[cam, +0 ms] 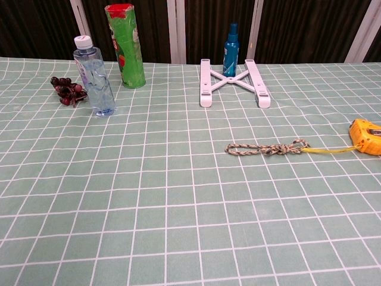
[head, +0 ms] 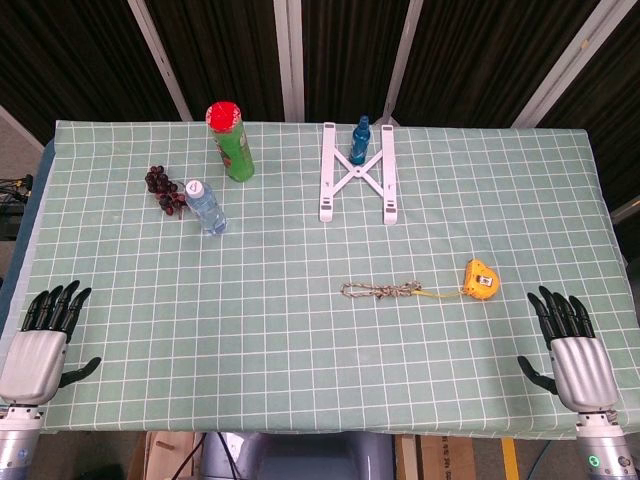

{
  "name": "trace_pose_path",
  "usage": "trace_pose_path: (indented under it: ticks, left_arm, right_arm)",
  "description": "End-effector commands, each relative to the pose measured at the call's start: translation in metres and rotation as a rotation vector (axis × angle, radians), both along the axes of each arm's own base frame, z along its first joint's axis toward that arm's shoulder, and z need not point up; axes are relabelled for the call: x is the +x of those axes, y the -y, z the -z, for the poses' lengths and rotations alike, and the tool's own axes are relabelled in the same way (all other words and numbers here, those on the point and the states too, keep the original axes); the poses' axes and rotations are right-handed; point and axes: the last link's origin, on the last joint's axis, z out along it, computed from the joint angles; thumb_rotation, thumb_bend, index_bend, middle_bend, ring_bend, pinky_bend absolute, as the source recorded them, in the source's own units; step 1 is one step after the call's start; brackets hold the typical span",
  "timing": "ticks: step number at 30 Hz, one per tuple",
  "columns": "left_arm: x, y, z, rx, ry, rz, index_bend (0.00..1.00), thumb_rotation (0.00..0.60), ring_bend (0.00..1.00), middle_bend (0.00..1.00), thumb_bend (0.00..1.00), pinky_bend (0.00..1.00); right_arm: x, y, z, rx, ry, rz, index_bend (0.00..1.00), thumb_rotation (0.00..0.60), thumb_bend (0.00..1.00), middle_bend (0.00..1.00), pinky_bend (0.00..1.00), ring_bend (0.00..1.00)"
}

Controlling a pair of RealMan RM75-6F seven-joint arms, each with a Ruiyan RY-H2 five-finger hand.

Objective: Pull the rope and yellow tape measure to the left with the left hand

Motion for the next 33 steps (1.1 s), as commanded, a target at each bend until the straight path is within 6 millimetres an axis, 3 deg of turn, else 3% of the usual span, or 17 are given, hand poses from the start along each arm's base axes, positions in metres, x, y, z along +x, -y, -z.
trace_pose_path:
  ticks: [1, 23, 28, 33]
  left_arm:
    - [0.0, 0.0, 0.0, 0.0, -0.001, 0.0, 0.0, 0.6, 0.0, 0.0, 0.0, 0.0]
    - [0.004, 0.004, 0.0, -0.014, -0.02, 0.017, 0.0, 0.6, 0.0, 0.0, 0.0, 0.0]
    - [0.011, 0.003, 0.0, -0.024, -0.033, 0.047, 0.0, 0.6, 0.0, 0.0, 0.0, 0.0]
    - [0.034, -0.009, -0.001, -0.031, -0.024, 0.107, 0.0, 0.6, 0.0, 0.0, 0.0, 0.0]
  right_arm:
    - [0.0, 0.0, 0.0, -0.001, 0.0, 0.0, 0.0, 0.6, 0.27, 0.0, 0.0, 0.0]
    - [0.0, 0.002, -0.004, -0.045, 0.032, 0.003, 0.0, 0.6, 0.27, 0.0, 0.0, 0.0]
    - [-0.001, 0.003, -0.005, -0.049, 0.047, 0.013, 0.0, 0.6, 0.27, 0.0, 0.0, 0.0]
    - [-0.002, 0.004, -0.004, -0.04, 0.072, 0.027, 0.0, 0.6, 0.27, 0.0, 0.0, 0.0]
